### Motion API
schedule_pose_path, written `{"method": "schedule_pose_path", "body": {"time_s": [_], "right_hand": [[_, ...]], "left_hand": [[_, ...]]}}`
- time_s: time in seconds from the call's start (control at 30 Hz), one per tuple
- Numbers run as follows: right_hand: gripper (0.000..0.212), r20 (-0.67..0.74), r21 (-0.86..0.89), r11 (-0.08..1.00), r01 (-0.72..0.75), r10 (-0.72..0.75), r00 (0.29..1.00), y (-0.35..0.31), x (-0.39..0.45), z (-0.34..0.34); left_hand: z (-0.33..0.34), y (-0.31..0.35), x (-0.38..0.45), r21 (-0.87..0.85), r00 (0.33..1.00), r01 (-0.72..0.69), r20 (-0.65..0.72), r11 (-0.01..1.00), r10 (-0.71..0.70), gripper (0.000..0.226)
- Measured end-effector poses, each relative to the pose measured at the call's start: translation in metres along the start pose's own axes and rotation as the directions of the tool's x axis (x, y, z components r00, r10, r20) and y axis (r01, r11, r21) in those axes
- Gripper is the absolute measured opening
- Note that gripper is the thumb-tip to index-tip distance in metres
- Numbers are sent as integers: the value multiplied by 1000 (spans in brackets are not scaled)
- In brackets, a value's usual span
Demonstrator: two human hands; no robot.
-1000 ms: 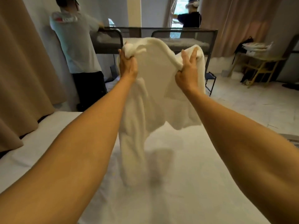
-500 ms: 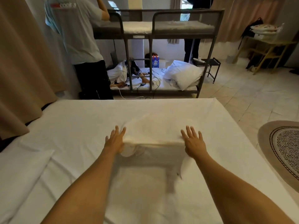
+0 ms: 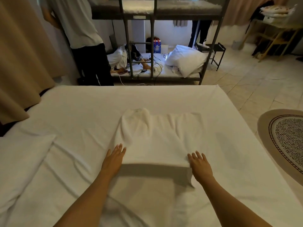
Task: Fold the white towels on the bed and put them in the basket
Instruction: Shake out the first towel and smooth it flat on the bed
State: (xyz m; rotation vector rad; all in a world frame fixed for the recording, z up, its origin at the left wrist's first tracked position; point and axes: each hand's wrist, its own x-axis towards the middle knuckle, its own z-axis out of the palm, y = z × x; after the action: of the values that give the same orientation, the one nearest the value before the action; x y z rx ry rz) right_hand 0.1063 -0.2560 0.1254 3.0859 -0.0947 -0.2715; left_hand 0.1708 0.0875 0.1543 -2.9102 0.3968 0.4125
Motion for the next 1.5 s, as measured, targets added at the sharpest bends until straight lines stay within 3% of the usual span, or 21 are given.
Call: {"method": "schedule_pose_path", "body": {"time_s": [0.07,0.17,0.37,0.5,0.67,0.73,0.83,0.97,1.1,1.3,1.5], "right_hand": [[50,-59,-6,999,-38,37,998,2,-12,2],[60,-112,-42,998,-54,49,993,7,-32,2],[55,-118,9,999,-45,46,992,11,-80,6],[49,-94,-6,999,-34,33,995,9,-117,14],[25,-32,-14,999,-51,51,998,11,-147,26],[23,-33,1,999,-48,48,998,12,-156,33],[42,28,25,998,-57,56,998,17,-173,44],[54,2,42,997,-60,60,998,31,-199,63],[72,225,-27,999,-28,34,974,41,-217,95],[76,429,-92,995,37,6,903,39,-235,152],[76,525,-97,995,37,20,851,27,-231,190]], "left_hand": [[7,-5,-12,9,998,23,-56,1000,-22,71],[17,-19,-28,18,972,-1,-236,1000,5,75],[47,-26,-63,24,959,-99,-264,995,102,85],[78,-25,-100,-25,976,-80,-205,996,74,85],[103,-51,-142,-76,983,57,-170,995,-70,66],[105,-60,-156,-43,990,95,-96,995,-99,66],[111,-62,-169,-56,993,106,-45,993,-109,70],[129,-38,-177,-141,998,-50,-39,989,45,81],[156,-3,-176,-94,983,-161,71,983,167,83],[209,10,-180,62,940,-139,323,988,112,70],[245,14,-172,63,899,-143,425,988,103,70]]}}
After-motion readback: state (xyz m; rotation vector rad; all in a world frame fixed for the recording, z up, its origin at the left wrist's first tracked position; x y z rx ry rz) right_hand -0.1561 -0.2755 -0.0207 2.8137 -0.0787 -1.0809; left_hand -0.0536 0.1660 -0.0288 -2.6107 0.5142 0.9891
